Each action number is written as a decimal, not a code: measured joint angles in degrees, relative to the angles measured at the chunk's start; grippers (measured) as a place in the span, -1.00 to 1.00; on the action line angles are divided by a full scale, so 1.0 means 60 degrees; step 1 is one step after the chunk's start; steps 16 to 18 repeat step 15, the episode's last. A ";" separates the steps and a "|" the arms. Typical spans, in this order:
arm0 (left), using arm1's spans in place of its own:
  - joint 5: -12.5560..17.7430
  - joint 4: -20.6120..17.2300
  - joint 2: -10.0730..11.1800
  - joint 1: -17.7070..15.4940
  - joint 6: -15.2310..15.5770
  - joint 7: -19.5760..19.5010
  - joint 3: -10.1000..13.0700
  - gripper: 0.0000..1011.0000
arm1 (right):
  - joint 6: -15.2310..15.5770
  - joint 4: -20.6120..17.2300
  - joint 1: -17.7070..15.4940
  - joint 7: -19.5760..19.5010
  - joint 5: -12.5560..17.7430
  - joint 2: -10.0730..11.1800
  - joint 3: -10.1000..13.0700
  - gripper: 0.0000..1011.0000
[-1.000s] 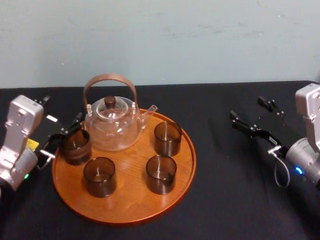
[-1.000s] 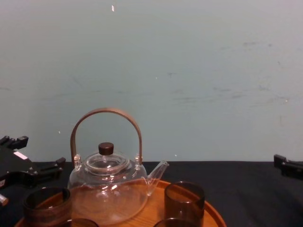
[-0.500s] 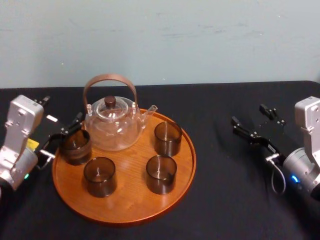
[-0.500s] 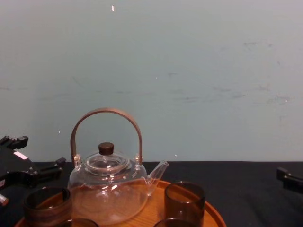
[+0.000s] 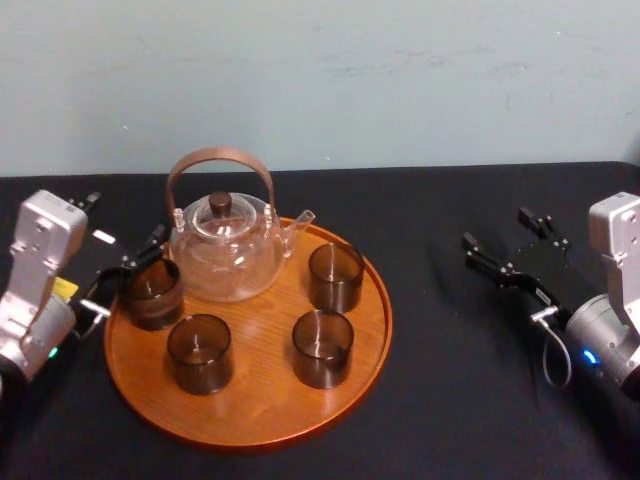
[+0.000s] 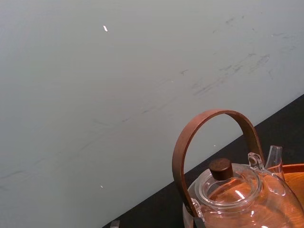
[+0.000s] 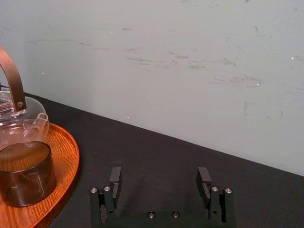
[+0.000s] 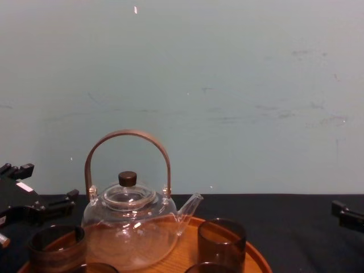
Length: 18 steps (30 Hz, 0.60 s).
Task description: Pick up the glass from the table and place it on the tray.
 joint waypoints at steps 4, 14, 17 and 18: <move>0.0000 0.0000 0.0000 0.0000 0.0000 0.0000 0.0000 0.98 | 0.0004 -0.0012 -0.0004 0.0005 0.0008 0.0010 -0.0005 0.98; 0.0000 0.0000 0.0000 -0.0001 0.0000 0.0000 0.0000 0.98 | 0.0011 -0.0025 -0.0009 0.0009 0.0017 0.0017 -0.0017 0.98; 0.0000 0.0000 0.0000 -0.0001 0.0000 0.0000 0.0000 0.98 | 0.0011 -0.0026 -0.0008 0.0009 0.0017 0.0018 -0.0018 0.98; 0.0000 0.0000 0.0000 -0.0001 0.0000 0.0000 0.0000 0.98 | 0.0011 -0.0026 -0.0008 0.0009 0.0017 0.0018 -0.0018 0.98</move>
